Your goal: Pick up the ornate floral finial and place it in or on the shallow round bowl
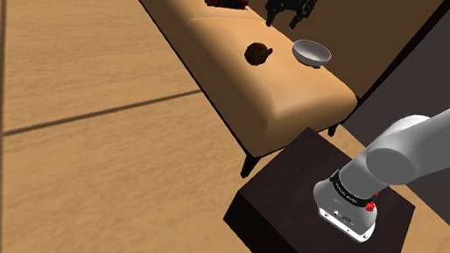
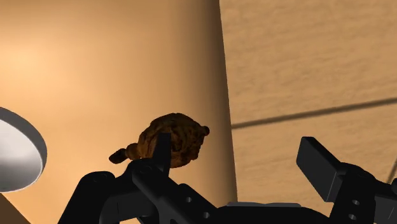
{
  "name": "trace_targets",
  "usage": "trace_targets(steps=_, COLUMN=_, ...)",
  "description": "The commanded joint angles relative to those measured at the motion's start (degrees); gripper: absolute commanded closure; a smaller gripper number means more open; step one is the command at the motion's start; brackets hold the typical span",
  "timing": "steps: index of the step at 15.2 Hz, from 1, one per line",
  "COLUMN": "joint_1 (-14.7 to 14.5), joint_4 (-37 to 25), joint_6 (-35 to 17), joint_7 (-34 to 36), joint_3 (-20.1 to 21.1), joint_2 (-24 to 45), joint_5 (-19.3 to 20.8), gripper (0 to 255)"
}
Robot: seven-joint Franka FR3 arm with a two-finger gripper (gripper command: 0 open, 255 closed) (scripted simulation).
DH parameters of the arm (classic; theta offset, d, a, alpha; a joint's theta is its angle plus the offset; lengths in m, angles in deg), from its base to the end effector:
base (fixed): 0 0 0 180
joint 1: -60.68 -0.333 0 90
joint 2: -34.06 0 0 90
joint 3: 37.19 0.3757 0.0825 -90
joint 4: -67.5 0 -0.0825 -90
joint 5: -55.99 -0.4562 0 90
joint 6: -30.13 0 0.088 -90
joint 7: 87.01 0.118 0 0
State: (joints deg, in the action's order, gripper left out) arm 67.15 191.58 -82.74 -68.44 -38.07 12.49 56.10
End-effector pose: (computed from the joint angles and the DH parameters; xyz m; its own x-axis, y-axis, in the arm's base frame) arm 0.5053 -0.0663 0.5942 0.8847 -0.4345 0.1692 -0.4306 -0.9005 -0.0608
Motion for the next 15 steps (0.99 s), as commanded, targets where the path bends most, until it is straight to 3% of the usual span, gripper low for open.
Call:
trace_targets(steps=1, joint_1=1.03, joint_4=-1.35, joint_6=-1.89, joint_7=2.14, joint_3=-0.61, joint_2=3.76, joint_5=-0.28, gripper=0)
trace_targets(steps=15, joint_1=7.02, joint_4=-14.95, joint_6=-9.44, joint_7=14.29, joint_3=-6.03, joint_2=28.85, joint_5=-5.37, gripper=0)
